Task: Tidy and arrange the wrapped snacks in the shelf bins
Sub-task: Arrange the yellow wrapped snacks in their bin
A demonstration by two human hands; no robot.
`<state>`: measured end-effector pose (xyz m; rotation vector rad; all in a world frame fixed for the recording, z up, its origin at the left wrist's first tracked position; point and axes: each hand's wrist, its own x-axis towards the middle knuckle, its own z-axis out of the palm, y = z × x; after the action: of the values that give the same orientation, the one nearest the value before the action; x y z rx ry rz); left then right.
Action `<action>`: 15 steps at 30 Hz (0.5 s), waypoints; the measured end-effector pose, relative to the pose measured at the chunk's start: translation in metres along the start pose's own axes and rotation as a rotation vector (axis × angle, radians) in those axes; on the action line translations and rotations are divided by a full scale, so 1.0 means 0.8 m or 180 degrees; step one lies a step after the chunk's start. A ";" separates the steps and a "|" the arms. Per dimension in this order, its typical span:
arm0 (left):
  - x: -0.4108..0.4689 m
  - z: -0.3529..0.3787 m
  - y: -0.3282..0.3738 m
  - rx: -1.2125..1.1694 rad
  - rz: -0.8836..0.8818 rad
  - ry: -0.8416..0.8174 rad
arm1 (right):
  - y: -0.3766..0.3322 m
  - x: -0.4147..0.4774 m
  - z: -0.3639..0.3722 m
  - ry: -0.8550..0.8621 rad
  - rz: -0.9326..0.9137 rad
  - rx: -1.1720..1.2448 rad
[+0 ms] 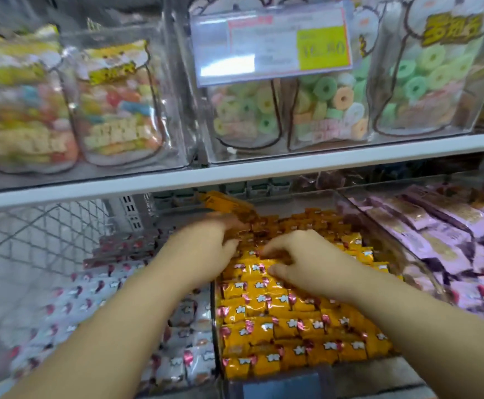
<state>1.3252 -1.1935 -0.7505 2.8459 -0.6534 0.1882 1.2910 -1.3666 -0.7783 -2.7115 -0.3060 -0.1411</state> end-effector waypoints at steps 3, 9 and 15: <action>-0.004 0.008 -0.014 -0.0052 -0.0088 0.0052 | -0.019 0.011 0.010 -0.0007 -0.0155 0.0099; -0.013 0.021 -0.021 -0.0140 -0.0194 0.0257 | -0.037 0.039 0.028 0.0202 -0.0269 0.0135; -0.020 0.028 -0.025 -0.0787 -0.0197 0.0487 | -0.042 0.056 0.042 0.0540 -0.0379 0.0074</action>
<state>1.3217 -1.1750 -0.7787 2.5806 -0.5174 0.2901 1.3288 -1.3145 -0.7898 -2.6368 -0.4153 -0.3964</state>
